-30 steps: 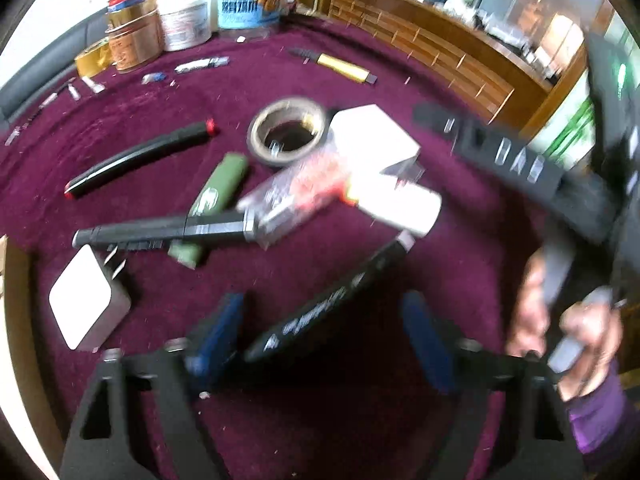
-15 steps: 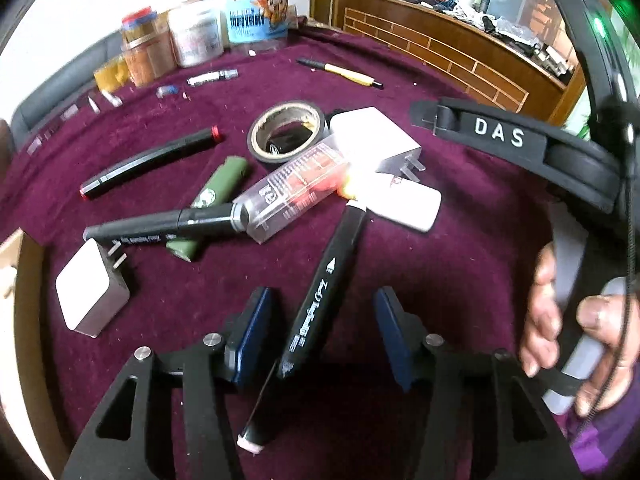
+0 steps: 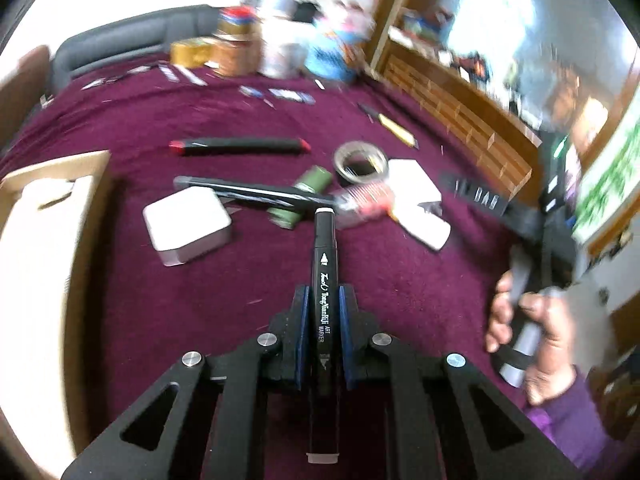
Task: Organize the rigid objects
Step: 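Close the left tool around the thick black marker and lift it, then carry the marker over the box with the left tool while the right tool grasps the white square charger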
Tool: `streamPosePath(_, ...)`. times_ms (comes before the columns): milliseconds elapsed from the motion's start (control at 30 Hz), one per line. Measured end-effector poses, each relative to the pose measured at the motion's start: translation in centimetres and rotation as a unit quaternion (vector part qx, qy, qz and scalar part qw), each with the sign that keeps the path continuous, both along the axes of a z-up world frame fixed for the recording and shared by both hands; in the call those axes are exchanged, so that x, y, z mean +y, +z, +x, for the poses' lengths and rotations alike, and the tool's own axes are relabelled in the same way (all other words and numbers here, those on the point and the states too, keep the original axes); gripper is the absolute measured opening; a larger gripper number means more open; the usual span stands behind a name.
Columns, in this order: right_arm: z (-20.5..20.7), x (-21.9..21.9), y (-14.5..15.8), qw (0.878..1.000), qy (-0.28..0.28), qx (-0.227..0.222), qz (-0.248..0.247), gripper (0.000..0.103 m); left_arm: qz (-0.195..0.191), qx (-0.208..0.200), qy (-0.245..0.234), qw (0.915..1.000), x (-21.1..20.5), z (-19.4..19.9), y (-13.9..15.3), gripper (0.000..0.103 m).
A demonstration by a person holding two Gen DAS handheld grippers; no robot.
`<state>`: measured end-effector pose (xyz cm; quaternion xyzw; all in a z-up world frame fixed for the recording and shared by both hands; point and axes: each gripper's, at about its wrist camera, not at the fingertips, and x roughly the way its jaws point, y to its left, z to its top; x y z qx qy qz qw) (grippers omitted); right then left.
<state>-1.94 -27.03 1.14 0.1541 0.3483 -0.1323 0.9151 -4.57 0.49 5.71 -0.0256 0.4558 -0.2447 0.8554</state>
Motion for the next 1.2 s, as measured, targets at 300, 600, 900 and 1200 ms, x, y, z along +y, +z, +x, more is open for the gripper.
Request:
streamPosePath(300,0.0,-0.9,-0.4,1.0,-0.021,0.009,0.02,0.065,-0.055,-0.037,0.1,0.9928,11.3,-2.4,3.0,0.011)
streamPosePath(600,-0.4,11.1,4.6,0.975,0.197,0.014,0.099,0.065,-0.093,-0.01,0.145,0.985,16.2,-2.1,0.5,0.012)
streamPosePath(900,5.2,25.2,1.6,0.947,0.303,0.102,-0.04,0.065,-0.102,-0.013,0.194,0.9756,22.5,-2.9,0.2,0.012)
streamPosePath(1200,6.5,28.0,-0.4,0.939,0.294,0.132,-0.123,0.06,-0.1,0.005,0.217,0.9709,26.2,-1.6,-0.7,0.012)
